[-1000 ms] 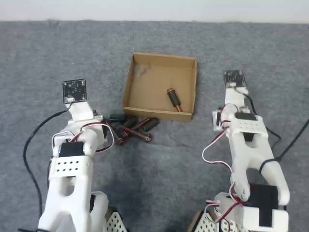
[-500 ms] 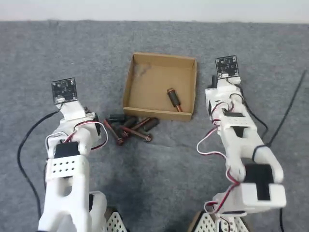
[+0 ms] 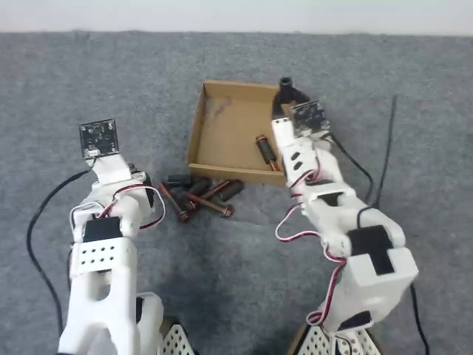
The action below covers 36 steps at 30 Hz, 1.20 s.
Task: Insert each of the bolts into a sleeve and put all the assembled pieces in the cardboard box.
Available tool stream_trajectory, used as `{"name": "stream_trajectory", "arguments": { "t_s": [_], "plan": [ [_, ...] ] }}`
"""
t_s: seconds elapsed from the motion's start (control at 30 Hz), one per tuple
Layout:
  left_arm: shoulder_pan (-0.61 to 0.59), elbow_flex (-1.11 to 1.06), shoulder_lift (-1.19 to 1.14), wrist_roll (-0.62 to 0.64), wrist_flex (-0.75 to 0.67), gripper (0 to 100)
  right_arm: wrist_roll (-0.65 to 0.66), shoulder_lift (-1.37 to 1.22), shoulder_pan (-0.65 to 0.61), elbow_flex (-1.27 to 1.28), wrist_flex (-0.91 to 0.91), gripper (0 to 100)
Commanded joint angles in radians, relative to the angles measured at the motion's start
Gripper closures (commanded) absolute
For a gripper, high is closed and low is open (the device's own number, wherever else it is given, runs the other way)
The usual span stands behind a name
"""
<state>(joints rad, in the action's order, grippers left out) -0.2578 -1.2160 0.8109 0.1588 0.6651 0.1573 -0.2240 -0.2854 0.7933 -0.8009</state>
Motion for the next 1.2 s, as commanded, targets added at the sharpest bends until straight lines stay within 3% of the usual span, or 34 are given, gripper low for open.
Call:
{"name": "stream_trajectory", "arguments": {
  "t_s": [0.0,0.2,0.43,0.83,1.17],
  "plan": [
    [-0.005,-0.007,0.043,0.0,-0.046,99,0.005,-0.016,-0.05,-0.075,-0.136,99.1],
    [-0.005,-0.019,0.043,0.0,-0.069,99,0.0,-0.133,-0.147,-0.074,-0.297,99.2],
    [-0.005,-0.024,0.043,0.0,-0.091,99,-0.089,-0.193,-0.193,0.009,-0.337,99.2],
    [-0.005,-0.024,0.043,0.0,-0.091,99,-0.118,-0.035,-0.315,0.402,-0.622,99.2],
    [-0.005,-0.024,0.043,0.0,-0.091,99,-0.12,0.058,-0.326,0.66,-0.805,99.2]
  ]
}}
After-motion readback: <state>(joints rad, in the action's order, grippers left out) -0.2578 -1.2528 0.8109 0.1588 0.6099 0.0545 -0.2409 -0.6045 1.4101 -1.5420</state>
